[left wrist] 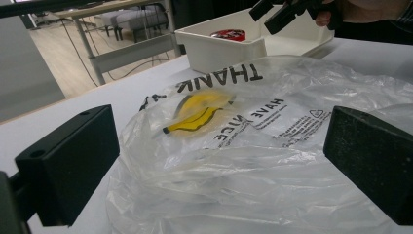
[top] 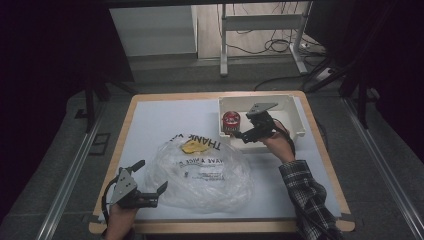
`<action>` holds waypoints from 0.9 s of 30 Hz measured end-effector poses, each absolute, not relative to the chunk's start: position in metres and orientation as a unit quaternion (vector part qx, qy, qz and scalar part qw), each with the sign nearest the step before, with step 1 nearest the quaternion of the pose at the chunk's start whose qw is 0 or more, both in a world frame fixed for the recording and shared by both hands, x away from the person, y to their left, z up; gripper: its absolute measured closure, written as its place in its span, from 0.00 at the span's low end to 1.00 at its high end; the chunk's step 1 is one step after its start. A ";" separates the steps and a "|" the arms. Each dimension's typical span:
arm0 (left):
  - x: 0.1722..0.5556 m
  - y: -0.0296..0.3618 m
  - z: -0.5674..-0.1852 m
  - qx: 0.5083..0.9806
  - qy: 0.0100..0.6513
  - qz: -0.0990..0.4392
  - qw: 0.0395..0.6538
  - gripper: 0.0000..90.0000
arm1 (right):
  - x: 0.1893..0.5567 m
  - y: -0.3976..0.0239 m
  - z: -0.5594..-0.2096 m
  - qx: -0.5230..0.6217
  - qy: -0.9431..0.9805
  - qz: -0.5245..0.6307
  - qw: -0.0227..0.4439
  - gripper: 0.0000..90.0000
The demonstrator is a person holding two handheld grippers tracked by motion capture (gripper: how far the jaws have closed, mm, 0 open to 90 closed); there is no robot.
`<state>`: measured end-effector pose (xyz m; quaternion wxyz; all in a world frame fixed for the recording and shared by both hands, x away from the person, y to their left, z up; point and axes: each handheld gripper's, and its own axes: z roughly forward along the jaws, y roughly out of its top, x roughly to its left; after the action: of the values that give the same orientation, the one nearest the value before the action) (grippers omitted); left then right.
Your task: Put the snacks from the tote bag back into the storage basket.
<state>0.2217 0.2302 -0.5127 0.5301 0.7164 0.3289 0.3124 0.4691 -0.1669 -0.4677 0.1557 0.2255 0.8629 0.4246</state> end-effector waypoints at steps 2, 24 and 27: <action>0.222 0.230 -0.513 0.716 0.329 0.312 0.531 0.00 | 0.468 -0.167 -0.467 0.226 0.863 0.424 0.156 0.06; 0.221 0.232 -0.513 0.712 0.332 0.310 0.536 0.00 | 0.457 -0.181 -0.469 0.243 0.858 0.429 0.144 0.06; 0.221 0.232 -0.513 0.711 0.332 0.310 0.537 0.00 | 0.454 -0.182 -0.470 0.242 0.858 0.429 0.143 0.06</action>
<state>0.2213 0.2317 -0.5127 0.5366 0.7109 0.3323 0.3103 0.4540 -0.1815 -0.4695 0.1431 0.2424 0.8583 0.4291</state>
